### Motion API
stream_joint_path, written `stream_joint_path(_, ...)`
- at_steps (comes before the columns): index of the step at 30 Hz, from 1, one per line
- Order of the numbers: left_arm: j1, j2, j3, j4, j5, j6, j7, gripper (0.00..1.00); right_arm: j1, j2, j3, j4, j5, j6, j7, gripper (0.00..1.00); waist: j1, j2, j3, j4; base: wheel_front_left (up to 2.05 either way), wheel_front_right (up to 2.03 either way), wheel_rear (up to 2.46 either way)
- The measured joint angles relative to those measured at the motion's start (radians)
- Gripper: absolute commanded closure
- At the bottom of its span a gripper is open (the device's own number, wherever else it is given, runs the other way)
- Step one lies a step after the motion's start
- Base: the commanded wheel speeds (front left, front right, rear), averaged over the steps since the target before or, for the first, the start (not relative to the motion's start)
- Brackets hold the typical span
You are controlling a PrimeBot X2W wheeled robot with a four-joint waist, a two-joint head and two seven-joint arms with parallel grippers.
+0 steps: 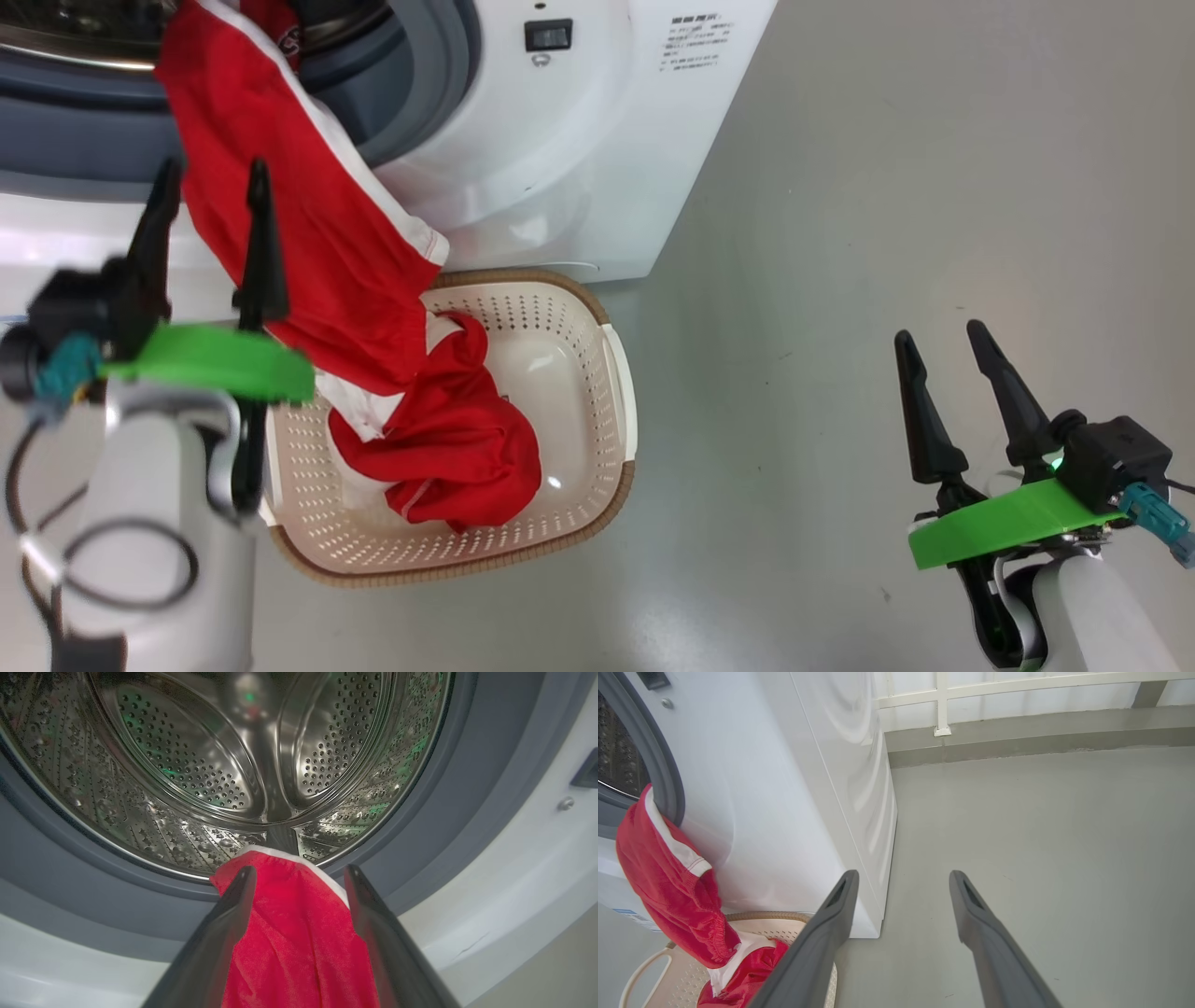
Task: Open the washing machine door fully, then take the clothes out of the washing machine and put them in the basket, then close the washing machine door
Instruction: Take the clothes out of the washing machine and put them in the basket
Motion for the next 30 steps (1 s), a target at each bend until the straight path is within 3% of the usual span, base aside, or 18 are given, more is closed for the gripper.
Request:
stream_joint_path(3,-0.098,0.004,-0.014,0.094,-0.003,-0.008,0.018,0.0,-0.014,0.0,0.004,-0.002,0.001,0.0,0.0,0.0,0.0,0.0,0.011,-0.003,0.0,0.0,0.0)
stream_joint_path(11,-0.335,0.049,-0.06,0.348,0.004,-0.016,0.184,0.0,-0.026,0.0,0.02,-0.003,0.021,0.0,0.0,0.0,0.0,0.0,0.036,-0.027,0.0,0.0,0.0)
stream_joint_path(20,-0.469,0.045,-0.095,0.526,0.007,-0.016,0.243,0.0,-0.031,0.0,0.023,-0.008,0.026,0.0,0.0,0.0,0.0,0.0,0.056,-0.04,0.0,0.0,0.0)
stream_joint_path(27,-0.492,0.049,-0.105,0.629,0.007,-0.016,0.225,0.0,-0.033,0.0,0.028,-0.009,0.029,0.0,0.0,0.0,0.0,0.0,0.055,-0.048,0.0,0.0,0.0)
stream_joint_path(28,-0.498,0.05,-0.105,0.64,0.007,-0.016,0.219,0.11,-0.033,0.0,0.028,-0.009,0.029,0.0,0.0,0.0,0.0,0.0,0.054,-0.049,0.0,0.0,0.0)
stream_joint_path(29,-0.502,0.051,-0.108,0.648,0.006,-0.016,0.212,0.49,-0.032,0.0,0.028,-0.011,0.029,0.0,0.0,0.0,0.0,0.0,0.054,-0.049,0.0,0.0,0.0)
stream_joint_path(30,-0.505,0.051,-0.111,0.658,0.006,-0.016,0.205,0.56,-0.032,0.0,0.027,-0.011,0.029,0.0,0.0,0.0,0.0,0.0,0.053,-0.048,0.0,0.0,0.0)
